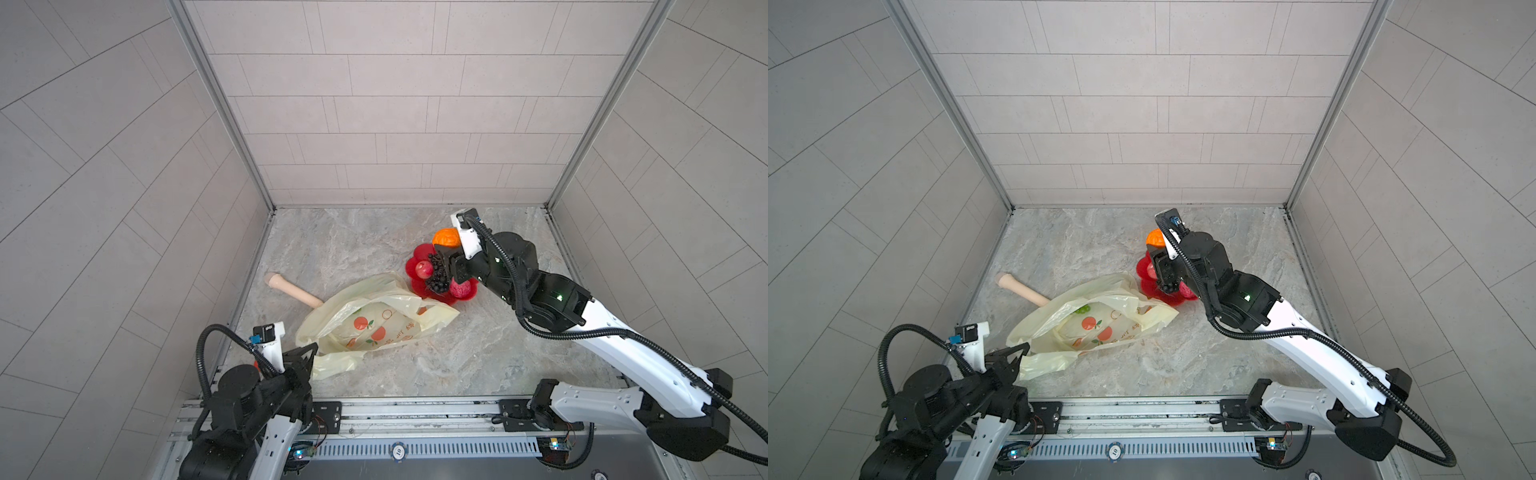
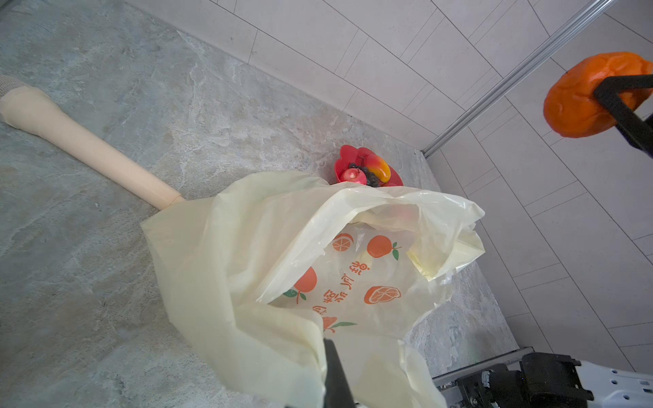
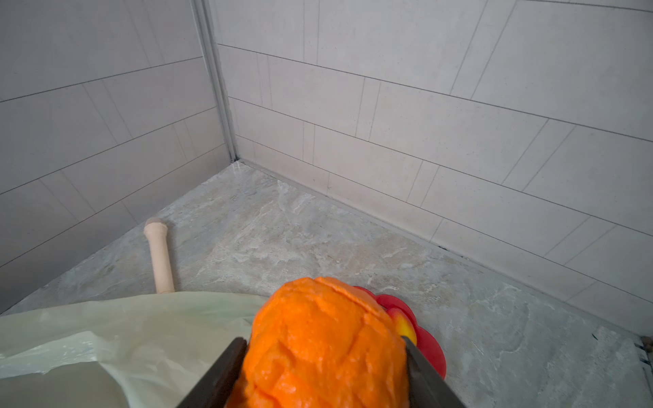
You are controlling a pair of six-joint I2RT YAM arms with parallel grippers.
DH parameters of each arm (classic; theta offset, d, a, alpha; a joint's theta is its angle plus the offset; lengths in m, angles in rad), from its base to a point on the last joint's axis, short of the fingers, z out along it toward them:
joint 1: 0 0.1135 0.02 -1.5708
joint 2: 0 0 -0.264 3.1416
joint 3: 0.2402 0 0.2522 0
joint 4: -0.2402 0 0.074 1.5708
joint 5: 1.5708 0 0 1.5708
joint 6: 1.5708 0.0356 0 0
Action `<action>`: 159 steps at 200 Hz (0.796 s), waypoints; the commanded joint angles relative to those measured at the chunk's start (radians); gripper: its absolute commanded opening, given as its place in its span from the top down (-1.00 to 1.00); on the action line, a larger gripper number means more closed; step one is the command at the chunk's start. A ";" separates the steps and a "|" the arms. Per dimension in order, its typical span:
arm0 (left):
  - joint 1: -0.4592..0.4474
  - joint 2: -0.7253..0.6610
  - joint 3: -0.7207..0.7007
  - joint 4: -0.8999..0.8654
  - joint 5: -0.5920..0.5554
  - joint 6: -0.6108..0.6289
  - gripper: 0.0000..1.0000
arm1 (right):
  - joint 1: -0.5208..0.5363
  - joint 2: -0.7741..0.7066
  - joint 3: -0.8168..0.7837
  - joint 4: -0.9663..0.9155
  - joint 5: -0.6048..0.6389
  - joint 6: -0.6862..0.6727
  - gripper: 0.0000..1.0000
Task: Take fruits out of the plastic bag
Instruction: Place the fake fruit on the plate.
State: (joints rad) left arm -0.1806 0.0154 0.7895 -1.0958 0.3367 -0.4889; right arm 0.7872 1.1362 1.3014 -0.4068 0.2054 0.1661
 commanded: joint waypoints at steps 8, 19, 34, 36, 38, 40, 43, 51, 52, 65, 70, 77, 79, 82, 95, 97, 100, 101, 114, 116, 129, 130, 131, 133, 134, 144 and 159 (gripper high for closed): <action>0.004 -0.012 0.011 -0.019 0.001 0.014 1.00 | -0.094 0.034 -0.020 0.004 -0.069 0.032 -0.03; 0.006 -0.012 0.012 -0.019 0.002 0.015 1.00 | -0.130 0.074 -0.038 0.031 -0.087 0.030 -0.02; 0.004 -0.012 0.010 -0.016 0.003 0.015 1.00 | -0.173 0.151 -0.054 0.084 -0.118 0.033 -0.02; 0.005 -0.011 0.008 -0.015 0.002 0.013 1.00 | -0.176 0.164 -0.053 0.089 -0.119 0.033 -0.02; 0.005 -0.012 0.007 -0.013 0.001 0.011 1.00 | -0.180 0.176 -0.052 0.093 -0.119 0.033 -0.02; 0.004 -0.012 0.006 -0.011 0.001 0.010 1.00 | -0.182 0.187 -0.051 0.099 -0.118 0.031 -0.02; 0.005 -0.012 0.002 -0.007 0.001 0.008 1.00 | -0.186 0.204 -0.049 0.107 -0.119 0.028 -0.02; 0.004 -0.012 -0.003 0.001 0.005 0.007 1.00 | -0.197 0.254 -0.036 0.119 -0.121 0.026 -0.04; 0.004 -0.012 -0.003 0.002 0.006 0.007 1.00 | -0.197 0.260 -0.034 0.120 -0.122 0.026 -0.04; 0.004 -0.012 -0.007 0.008 0.008 0.005 1.00 | -0.211 0.339 0.005 0.113 -0.130 0.027 -0.05; 0.005 -0.012 -0.006 0.007 0.007 0.004 1.00 | -0.217 0.370 0.021 0.111 -0.135 0.032 -0.04; 0.006 -0.012 -0.006 0.004 0.005 0.005 1.00 | -0.227 0.409 0.037 0.113 -0.149 0.036 -0.04; 0.005 -0.012 -0.006 0.004 0.004 0.005 1.00 | -0.230 0.420 0.041 0.115 -0.153 0.036 -0.04; 0.005 -0.012 -0.006 0.002 0.004 0.004 1.00 | -0.234 0.437 0.045 0.118 -0.159 0.037 -0.04; 0.006 -0.012 -0.008 0.002 0.001 0.003 1.00 | -0.248 0.498 0.065 0.129 -0.178 0.040 -0.04; 0.007 -0.012 -0.008 0.002 0.001 0.002 1.00 | -0.248 0.506 0.068 0.130 -0.180 0.040 -0.04; 0.008 -0.012 -0.008 0.001 0.001 0.001 1.00 | -0.251 0.521 0.072 0.132 -0.182 0.038 -0.04; 0.006 -0.012 -0.007 0.001 0.001 0.001 1.00 | -0.252 0.525 0.073 0.133 -0.183 0.038 -0.04; 0.006 -0.012 -0.007 -0.001 0.001 0.002 1.00 | -0.263 0.584 0.095 0.137 -0.194 0.037 -0.04; 0.007 -0.012 -0.008 -0.001 0.000 0.001 1.00 | -0.266 0.594 0.099 0.138 -0.196 0.037 -0.04; 0.007 -0.012 -0.011 -0.001 -0.004 -0.002 1.00 | -0.280 0.649 0.118 0.144 -0.205 0.038 -0.04; 0.007 -0.012 -0.011 -0.001 -0.003 -0.002 1.00 | -0.280 0.655 0.119 0.144 -0.205 0.038 -0.04; 0.007 -0.012 -0.011 -0.001 -0.003 -0.002 1.00 | -0.281 0.659 0.121 0.145 -0.205 0.038 -0.04; 0.007 -0.012 -0.012 0.000 -0.004 -0.002 1.00 | -0.284 0.668 0.125 0.146 -0.208 0.039 -0.04; 0.007 -0.012 -0.012 0.000 -0.003 -0.003 1.00 | -0.285 0.672 0.127 0.146 -0.209 0.040 -0.04; 0.011 -0.012 -0.015 0.004 0.003 -0.001 1.00 | -0.297 0.715 0.147 0.149 -0.225 0.047 -0.04; 0.016 -0.012 -0.016 0.008 0.011 0.001 1.00 | -0.308 0.777 0.197 0.128 -0.242 0.050 -0.04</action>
State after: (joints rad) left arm -0.1753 0.0154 0.7830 -1.1042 0.3401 -0.4824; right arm 0.4999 1.8465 1.4342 -0.2810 -0.0013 0.1970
